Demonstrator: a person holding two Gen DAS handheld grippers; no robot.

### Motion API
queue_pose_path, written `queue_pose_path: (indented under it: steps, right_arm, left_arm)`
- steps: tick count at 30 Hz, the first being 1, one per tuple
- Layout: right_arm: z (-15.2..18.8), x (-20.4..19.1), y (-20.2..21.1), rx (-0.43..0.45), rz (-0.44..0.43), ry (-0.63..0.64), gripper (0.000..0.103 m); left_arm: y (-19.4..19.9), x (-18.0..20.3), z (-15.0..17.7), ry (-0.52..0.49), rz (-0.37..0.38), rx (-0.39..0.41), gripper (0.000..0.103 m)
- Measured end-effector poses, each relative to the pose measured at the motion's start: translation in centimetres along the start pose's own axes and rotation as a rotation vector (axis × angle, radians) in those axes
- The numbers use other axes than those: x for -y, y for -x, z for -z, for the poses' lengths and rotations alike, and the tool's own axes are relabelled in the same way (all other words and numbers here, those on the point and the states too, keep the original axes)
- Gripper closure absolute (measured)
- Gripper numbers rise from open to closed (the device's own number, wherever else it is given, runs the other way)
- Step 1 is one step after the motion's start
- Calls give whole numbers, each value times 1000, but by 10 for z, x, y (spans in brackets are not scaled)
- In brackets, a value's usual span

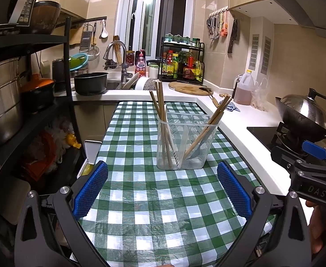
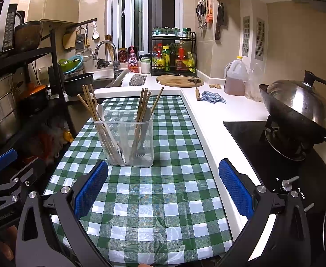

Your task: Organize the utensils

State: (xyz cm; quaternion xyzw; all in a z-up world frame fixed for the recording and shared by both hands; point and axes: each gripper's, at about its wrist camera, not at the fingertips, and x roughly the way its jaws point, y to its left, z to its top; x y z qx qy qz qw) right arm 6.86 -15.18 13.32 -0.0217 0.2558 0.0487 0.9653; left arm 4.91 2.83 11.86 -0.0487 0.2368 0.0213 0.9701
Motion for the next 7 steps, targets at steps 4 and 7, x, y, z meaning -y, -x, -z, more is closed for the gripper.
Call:
queue_pose_path:
  steps: [4, 7]
  right_arm:
    - [0, 0, 0, 1, 0, 1, 5]
    - [0, 0, 0, 0, 1, 0, 5]
  left_arm:
    - [-1, 0, 1, 0, -1, -7, 8]
    - [-1, 0, 1, 1, -2, -8, 8]
